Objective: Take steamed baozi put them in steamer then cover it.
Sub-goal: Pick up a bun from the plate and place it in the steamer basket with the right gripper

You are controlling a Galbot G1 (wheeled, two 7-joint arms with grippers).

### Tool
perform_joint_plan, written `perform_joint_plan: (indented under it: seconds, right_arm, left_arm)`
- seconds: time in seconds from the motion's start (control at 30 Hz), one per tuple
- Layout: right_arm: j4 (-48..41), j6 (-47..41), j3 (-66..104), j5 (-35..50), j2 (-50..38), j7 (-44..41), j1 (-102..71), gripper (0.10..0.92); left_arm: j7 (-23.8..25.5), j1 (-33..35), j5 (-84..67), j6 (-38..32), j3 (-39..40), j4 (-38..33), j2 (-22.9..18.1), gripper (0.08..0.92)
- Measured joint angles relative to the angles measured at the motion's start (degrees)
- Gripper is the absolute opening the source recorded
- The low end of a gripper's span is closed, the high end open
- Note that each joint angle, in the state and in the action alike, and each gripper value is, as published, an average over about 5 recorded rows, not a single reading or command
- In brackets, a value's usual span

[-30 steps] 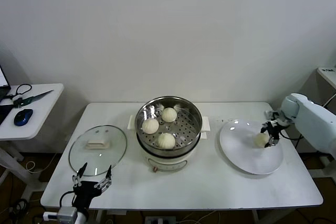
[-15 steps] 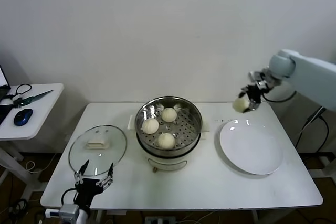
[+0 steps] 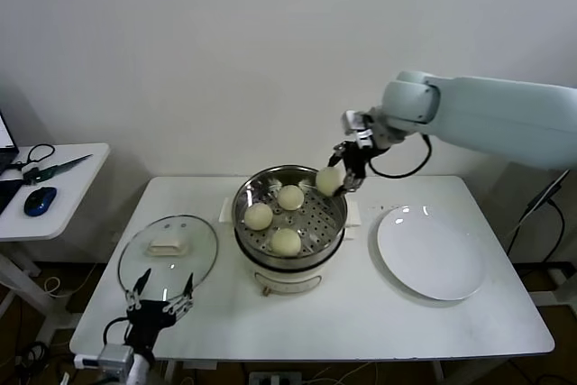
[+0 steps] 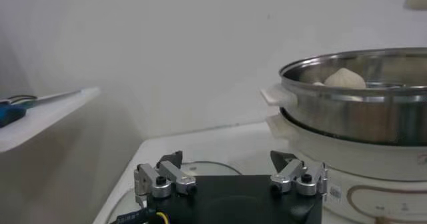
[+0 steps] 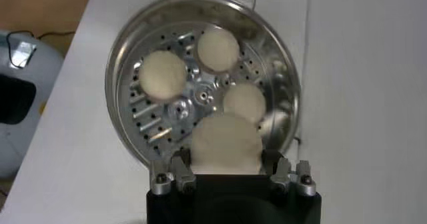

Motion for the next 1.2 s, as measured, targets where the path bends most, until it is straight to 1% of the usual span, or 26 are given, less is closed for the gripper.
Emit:
perform_joint_plan:
  seconds: [0.37, 0.67, 0.77, 0.97, 1.2]
  right_arm:
    - [-0.7, -3.4, -0.7, -2.0, 2.5, 4.2, -5.7, 0.687]
    - [-2.9, -4.4, 0.1, -4.6, 4.1, 5.5, -9.3, 0.691]
    - [-3.3, -4.4, 0.2, -5.0, 4.4, 5.6, -9.9, 0.711]
    - [-4.1, -4.1, 0.4, -5.0, 5.0, 5.4, -10.5, 0.81]
    - [-4.5, -2.8, 1.8, -3.6, 4.6, 4.0, -10.0, 0.823]
  left_arm:
    - [0.0, -0.2, -0.1, -0.1, 0.2, 0.3, 0.3, 0.823]
    - [0.0, -0.3, -0.1, -0.2, 0.1, 0.5, 0.3, 0.823]
    - [-0.1, -0.2, -0.2, -0.2, 0.1, 0.5, 0.3, 0.823]
    - [-0.1, -0.2, -0.3, -0.3, 0.0, 0.5, 0.3, 0.823]
    - [-0.2, 0.1, -0.7, -0.1, -0.1, 0.2, 0.3, 0.823]
